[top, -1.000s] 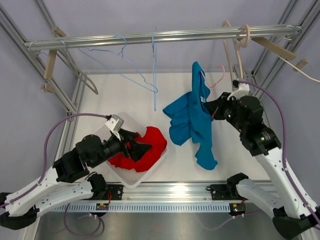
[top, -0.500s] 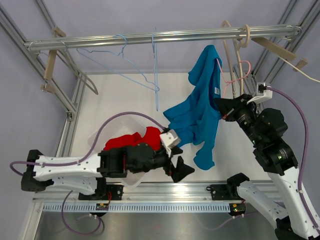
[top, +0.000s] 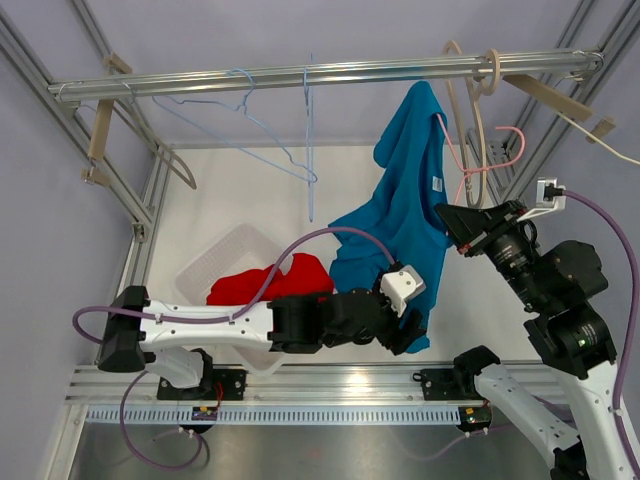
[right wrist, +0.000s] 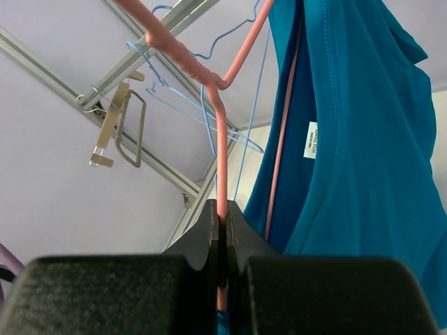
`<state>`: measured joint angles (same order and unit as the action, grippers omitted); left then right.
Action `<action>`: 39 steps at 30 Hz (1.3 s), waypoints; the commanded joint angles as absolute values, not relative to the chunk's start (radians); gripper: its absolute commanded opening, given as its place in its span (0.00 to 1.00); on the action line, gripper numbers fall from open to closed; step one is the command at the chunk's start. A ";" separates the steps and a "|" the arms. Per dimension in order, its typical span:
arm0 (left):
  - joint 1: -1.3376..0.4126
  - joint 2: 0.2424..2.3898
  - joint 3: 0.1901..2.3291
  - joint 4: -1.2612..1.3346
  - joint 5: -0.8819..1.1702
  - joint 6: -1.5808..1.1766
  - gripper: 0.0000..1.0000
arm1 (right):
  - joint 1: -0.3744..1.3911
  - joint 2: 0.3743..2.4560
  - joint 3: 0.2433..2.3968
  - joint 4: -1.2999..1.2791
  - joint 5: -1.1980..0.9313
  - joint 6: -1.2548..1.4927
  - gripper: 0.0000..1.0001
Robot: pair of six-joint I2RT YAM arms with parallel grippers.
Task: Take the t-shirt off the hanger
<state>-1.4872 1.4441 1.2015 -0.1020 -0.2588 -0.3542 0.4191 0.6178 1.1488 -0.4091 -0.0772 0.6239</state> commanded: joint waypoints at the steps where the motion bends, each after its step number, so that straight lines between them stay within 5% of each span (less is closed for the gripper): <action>1: -1.493 1.453 1.255 -0.028 -0.327 -0.331 0.63 | 0.426 0.601 1.184 -0.344 -0.118 0.629 0.00; 2: -1.493 1.456 1.255 -0.026 -0.327 -0.331 0.51 | 0.426 0.598 1.184 -0.342 -0.115 0.627 0.00; 3: -1.493 1.460 1.256 -0.026 -0.322 -0.334 0.16 | 0.426 0.597 1.183 -0.342 -0.110 0.624 0.00; 5: -1.502 1.459 1.253 -0.025 -0.296 -0.333 0.00 | 0.426 0.604 1.183 -0.341 -0.085 0.605 0.00; 16: -1.586 1.358 1.036 -0.026 -0.222 -0.396 0.00 | 0.426 0.773 1.268 -0.215 -0.006 0.535 0.00; 26: -1.598 1.344 0.851 0.029 -0.153 -0.497 0.00 | 0.414 1.041 1.610 -0.254 0.080 0.463 0.00; 32: -1.621 1.358 0.798 0.031 -0.143 -0.519 0.00 | 0.345 1.131 1.767 -0.345 -0.049 0.479 0.00; 39: -1.623 1.207 0.894 -0.098 -0.333 -0.404 0.00 | 0.342 0.869 1.494 -0.351 -0.248 0.538 0.00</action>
<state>-1.6009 1.2804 0.8288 -0.0360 -0.2745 -0.4587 0.3584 1.0065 1.5375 -0.4984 -0.1699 0.5285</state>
